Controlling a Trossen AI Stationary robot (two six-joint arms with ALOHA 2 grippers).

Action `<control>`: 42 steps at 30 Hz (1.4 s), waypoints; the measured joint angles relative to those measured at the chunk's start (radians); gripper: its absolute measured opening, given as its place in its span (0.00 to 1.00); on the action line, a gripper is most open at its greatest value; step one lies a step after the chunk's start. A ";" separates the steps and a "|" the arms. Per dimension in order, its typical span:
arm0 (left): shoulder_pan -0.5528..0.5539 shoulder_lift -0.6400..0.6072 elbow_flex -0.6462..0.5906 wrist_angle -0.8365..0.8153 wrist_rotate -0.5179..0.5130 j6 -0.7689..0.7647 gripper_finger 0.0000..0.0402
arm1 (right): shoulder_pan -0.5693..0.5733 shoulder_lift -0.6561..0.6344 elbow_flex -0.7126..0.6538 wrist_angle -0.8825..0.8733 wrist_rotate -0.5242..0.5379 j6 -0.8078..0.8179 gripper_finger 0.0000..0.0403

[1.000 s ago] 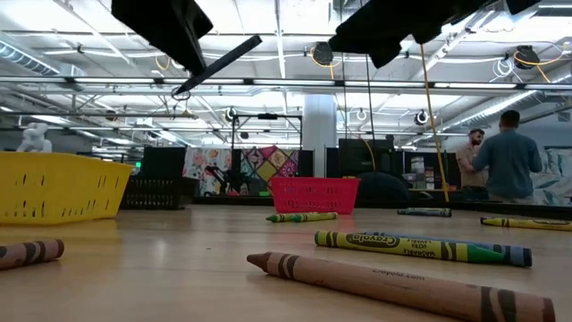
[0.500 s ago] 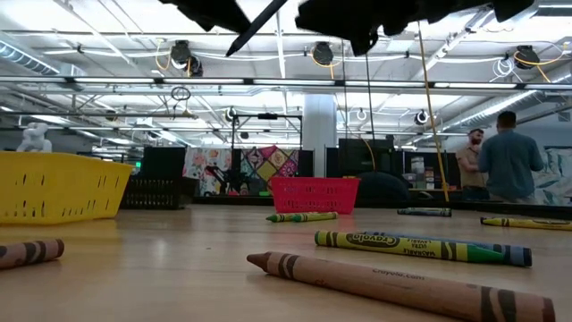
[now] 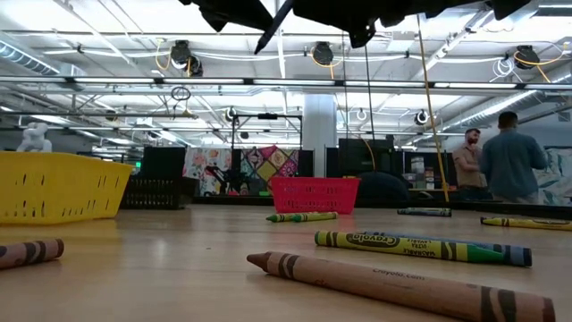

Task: Sort crayons
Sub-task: Put the blue crayon into the red bin

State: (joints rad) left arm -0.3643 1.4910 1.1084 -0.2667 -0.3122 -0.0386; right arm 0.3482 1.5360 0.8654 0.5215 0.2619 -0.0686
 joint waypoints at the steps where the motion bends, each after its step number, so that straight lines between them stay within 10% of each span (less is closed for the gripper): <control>1: 0.002 0.000 0.000 0.003 0.000 0.005 0.01 | 0.000 0.000 0.000 0.003 0.000 -0.003 0.21; 24: 0.004 0.000 0.000 -0.038 0.004 0.025 0.01 | -0.025 0.000 0.000 -0.122 0.047 0.170 0.11; 42: 0.004 0.000 -0.001 -0.092 -0.045 0.021 0.01 | -0.088 0.076 0.000 -0.426 0.054 0.420 0.20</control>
State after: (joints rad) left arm -0.3599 1.4910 1.1076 -0.3585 -0.3569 -0.0174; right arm 0.2605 1.6122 0.8654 0.0958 0.3157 0.3514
